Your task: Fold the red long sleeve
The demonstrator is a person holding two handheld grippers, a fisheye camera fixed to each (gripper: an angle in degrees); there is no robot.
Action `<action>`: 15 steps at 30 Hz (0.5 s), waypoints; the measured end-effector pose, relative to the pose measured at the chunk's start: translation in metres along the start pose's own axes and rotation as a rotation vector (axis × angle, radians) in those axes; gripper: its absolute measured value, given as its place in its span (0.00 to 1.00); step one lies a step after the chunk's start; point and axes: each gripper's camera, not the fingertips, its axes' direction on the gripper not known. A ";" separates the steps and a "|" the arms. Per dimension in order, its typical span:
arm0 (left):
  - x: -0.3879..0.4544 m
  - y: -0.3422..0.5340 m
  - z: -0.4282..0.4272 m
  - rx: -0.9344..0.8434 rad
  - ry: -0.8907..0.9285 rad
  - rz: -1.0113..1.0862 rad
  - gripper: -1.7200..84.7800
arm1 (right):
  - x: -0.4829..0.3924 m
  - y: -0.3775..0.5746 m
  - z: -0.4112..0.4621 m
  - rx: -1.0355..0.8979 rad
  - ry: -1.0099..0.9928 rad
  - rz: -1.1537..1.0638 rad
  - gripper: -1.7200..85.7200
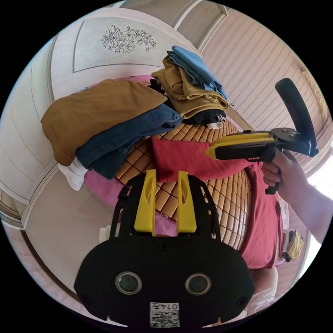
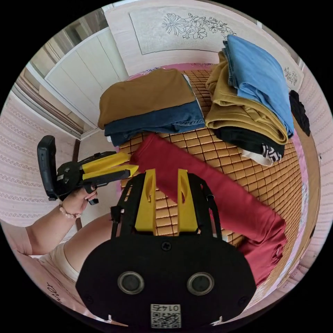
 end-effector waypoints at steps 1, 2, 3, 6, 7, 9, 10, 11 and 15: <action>0.000 -0.001 0.006 -0.021 0.010 -0.002 0.13 | -0.004 -0.007 0.005 -0.005 0.028 -0.012 0.14; 0.000 -0.002 0.013 -0.038 0.012 -0.025 0.12 | -0.009 -0.017 0.015 -0.020 0.086 -0.026 0.15; 0.000 -0.001 0.014 -0.027 0.006 -0.031 0.11 | -0.011 -0.025 0.027 -0.052 0.144 -0.033 0.17; 0.001 -0.002 0.019 -0.039 0.005 -0.045 0.09 | -0.005 -0.031 0.053 -0.143 0.198 -0.014 0.15; 0.003 -0.003 0.019 -0.042 -0.001 -0.035 0.08 | -0.003 -0.030 0.051 -0.123 0.169 -0.003 0.14; 0.012 -0.003 0.021 -0.052 -0.029 0.004 0.04 | 0.006 -0.026 0.048 -0.107 0.095 0.054 0.10; 0.015 -0.003 0.022 -0.053 -0.036 0.012 0.03 | 0.007 -0.026 0.047 -0.104 0.090 0.059 0.08; 0.022 -0.003 0.019 -0.036 -0.022 0.031 0.02 | 0.009 -0.024 0.045 -0.102 0.091 0.062 0.05; 0.065 0.000 -0.009 0.080 0.065 0.140 0.01 | 0.021 -0.005 0.021 -0.098 0.047 0.033 0.03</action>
